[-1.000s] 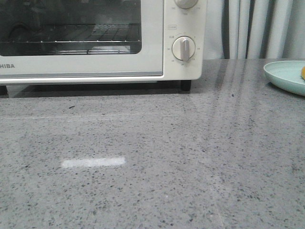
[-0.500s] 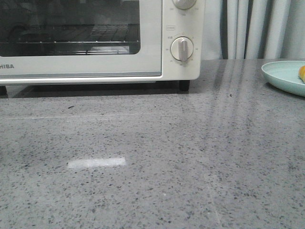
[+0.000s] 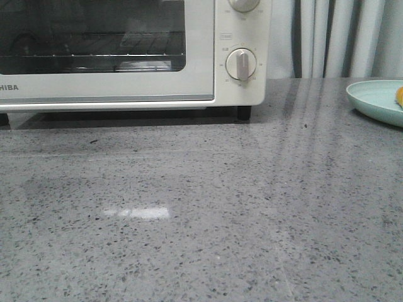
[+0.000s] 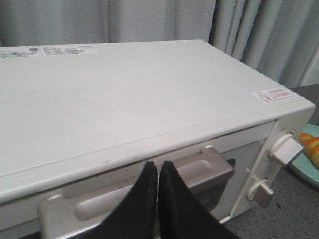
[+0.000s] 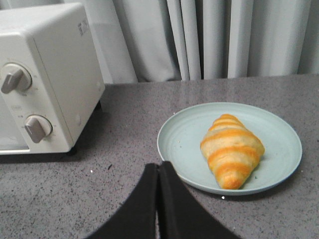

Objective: Put bread in oven

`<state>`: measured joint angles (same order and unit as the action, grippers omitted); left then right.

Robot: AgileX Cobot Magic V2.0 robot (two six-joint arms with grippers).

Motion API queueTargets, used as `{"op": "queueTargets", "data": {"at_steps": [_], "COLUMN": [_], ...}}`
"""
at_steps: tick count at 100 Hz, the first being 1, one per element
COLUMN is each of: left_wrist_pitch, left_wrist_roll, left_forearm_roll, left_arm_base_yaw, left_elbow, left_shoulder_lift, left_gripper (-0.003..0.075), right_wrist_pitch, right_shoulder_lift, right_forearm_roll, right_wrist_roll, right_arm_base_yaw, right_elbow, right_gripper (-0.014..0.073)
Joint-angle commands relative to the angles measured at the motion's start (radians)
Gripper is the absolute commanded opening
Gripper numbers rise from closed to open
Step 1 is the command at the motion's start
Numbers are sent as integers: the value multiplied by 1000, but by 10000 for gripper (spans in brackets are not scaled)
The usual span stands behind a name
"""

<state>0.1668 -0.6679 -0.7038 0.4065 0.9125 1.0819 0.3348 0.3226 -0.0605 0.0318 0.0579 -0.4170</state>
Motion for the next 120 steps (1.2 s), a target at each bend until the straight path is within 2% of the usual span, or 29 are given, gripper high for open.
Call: {"op": "queueTargets", "data": {"at_steps": [1, 52, 65, 81, 107, 120], "left_wrist_pitch": [-74, -58, 61, 207, 327, 343], "left_wrist_roll": [-1, -1, -1, -1, -1, -1], "left_forearm_roll": [-8, 87, 148, 153, 153, 153], "left_arm_base_yaw": [10, 7, 7, 9, 9, 9], "left_elbow": [51, 51, 51, 11, -136, -225], "left_shoulder_lift": [25, 111, 109, 72, -46, -68], "left_gripper": [-21, -21, -21, -22, -22, -22], "right_wrist_pitch": [-55, -10, -10, -10, -13, -29], "right_shoulder_lift": [17, 17, 17, 17, 17, 17], "right_forearm_roll": [8, 6, 6, -11, -22, -22], "right_wrist_roll": [-10, -10, -10, -10, -10, -10], "right_arm_base_yaw": [2, 2, 2, 2, 2, 2], "right_elbow": [-34, -34, -34, -34, -34, -34], "right_gripper": [-61, -61, -61, -61, -61, -61]}}
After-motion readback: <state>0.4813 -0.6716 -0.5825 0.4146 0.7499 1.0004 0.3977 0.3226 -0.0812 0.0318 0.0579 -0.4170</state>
